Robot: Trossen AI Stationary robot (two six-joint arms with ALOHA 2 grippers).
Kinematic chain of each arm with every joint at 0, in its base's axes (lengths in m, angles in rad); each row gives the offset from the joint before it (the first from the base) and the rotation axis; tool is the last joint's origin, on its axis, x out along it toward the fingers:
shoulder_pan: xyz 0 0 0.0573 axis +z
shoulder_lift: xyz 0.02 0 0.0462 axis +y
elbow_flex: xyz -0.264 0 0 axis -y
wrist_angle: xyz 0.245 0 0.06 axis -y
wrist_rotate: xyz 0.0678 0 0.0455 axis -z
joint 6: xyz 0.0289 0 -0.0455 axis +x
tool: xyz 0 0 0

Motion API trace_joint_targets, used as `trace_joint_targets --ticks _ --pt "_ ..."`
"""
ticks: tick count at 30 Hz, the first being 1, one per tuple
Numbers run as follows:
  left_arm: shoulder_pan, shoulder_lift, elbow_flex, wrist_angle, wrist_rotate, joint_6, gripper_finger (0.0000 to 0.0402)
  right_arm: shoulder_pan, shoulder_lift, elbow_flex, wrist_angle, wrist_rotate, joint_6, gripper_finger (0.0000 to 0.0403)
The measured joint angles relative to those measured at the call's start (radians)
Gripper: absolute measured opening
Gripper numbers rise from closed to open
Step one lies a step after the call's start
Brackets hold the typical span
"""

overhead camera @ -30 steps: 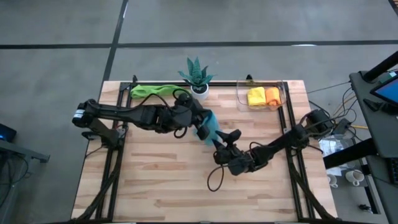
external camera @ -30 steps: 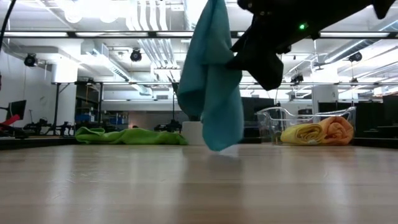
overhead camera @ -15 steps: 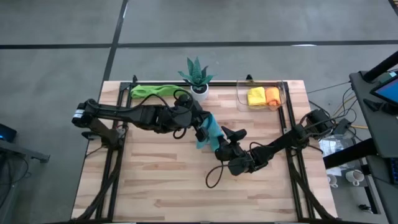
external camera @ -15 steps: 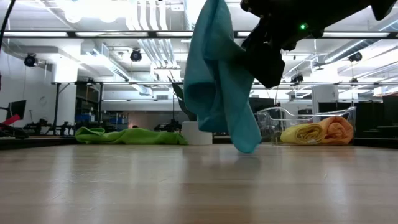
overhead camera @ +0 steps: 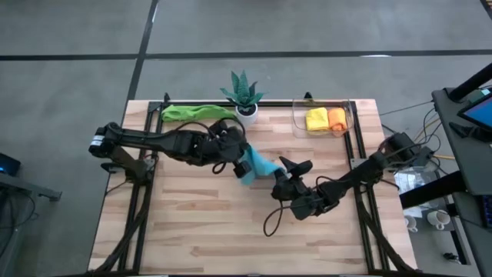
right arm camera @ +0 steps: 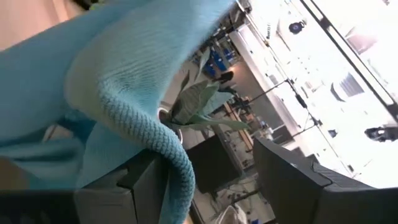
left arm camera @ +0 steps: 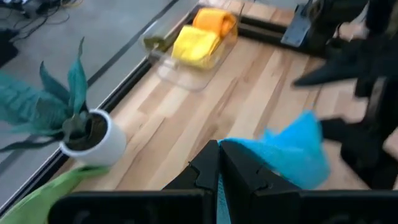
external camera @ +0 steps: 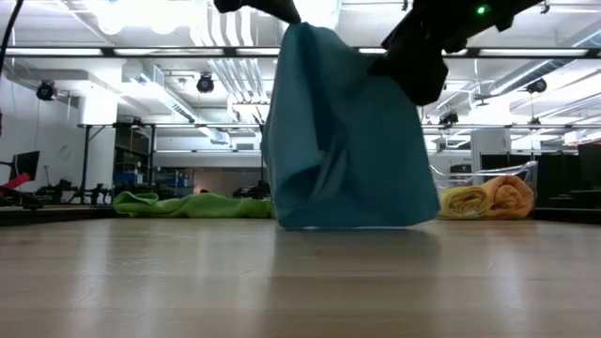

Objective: Roll microfiber towels into tight, uniform cylinder then place into a basket
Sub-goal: Fold the blue microfiber cloth

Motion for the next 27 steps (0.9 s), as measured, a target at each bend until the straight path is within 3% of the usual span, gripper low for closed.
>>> trace_joint_targets --ticks 7,19,22,27 --pt "-0.004 -0.001 -0.02 -0.119 0.002 -0.053 0.0 -0.001 -0.088 -0.074 -0.001 0.006 0.075 0.0226" --pt "-0.009 0.002 -0.177 -0.097 0.069 -0.128 0.0 -0.003 -0.226 -0.177 0.0 -0.015 0.236 0.0226" --pt "-0.009 0.003 -0.23 -0.033 0.073 -0.128 0.0 -0.003 -0.256 -0.203 0.0 -0.059 0.274 0.0226" --pt "-0.008 0.006 -0.339 0.094 0.08 -0.128 0.0 -0.032 -0.286 -0.248 0.0 -0.258 0.411 0.0226"
